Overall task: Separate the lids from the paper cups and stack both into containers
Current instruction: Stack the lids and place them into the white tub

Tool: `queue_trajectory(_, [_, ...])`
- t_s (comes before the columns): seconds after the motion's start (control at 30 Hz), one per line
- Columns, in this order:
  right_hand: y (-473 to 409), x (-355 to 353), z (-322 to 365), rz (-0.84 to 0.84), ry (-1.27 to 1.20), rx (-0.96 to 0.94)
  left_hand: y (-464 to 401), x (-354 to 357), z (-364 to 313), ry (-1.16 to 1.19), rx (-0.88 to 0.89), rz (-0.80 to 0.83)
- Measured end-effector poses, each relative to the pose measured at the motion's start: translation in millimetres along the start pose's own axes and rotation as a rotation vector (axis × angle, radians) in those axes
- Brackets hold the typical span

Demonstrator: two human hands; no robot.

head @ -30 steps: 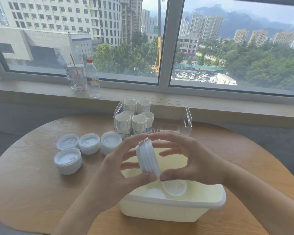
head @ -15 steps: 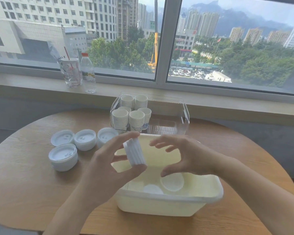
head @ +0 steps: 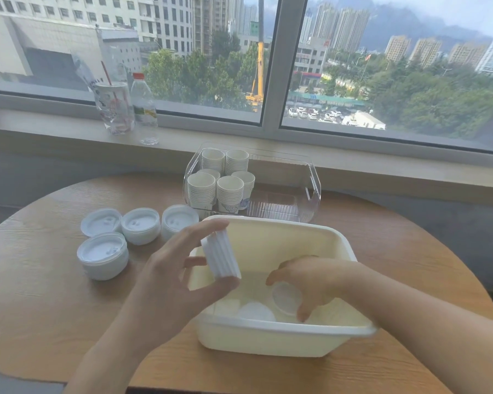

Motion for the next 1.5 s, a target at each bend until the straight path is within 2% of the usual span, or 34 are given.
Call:
queue_trajectory(0.13, [11, -9, 0, -0.104, -0.097, -0.027, 0, 0, 0, 0.011, -0.002, 0.001])
queue_trajectory(0.23, [31, -27, 5, -0.239, -0.327, -0.069, 0, -1, -2, 0.009, -0.005, 0.002])
queue_trajectory(0.43, [68, -57, 21, -0.549, -0.826, -0.283, -2, 0, -9, -0.005, -0.003, -0.004])
queue_trajectory(0.6, [82, -65, 35, -0.664, -0.894, -0.428, -3, 3, -21, 0.095, -0.012, 0.013])
queue_trajectory(0.83, [91, -66, 45, -0.67, -0.843, -0.482, -1, 5, -28, 0.141, 0.025, 0.047])
queue_trajectory(1.33, [83, -62, 47, -0.686, -1.05, -0.484, -4, 12, -32, 0.071, 0.183, 0.016])
queue_trajectory(1.5, [71, -61, 38, -0.612, -0.989, -0.442, -5, 7, -23, -0.017, 0.183, -0.02])
Point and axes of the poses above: each hand's wrist, its own y-axis away from the middle knuckle, its own x-axis out of the palm, z = x × y, the point moved 2 cm from there along -y, towards the middle knuckle, and after that the axes turned 3 degrees about -y, right-handed, at the moved point
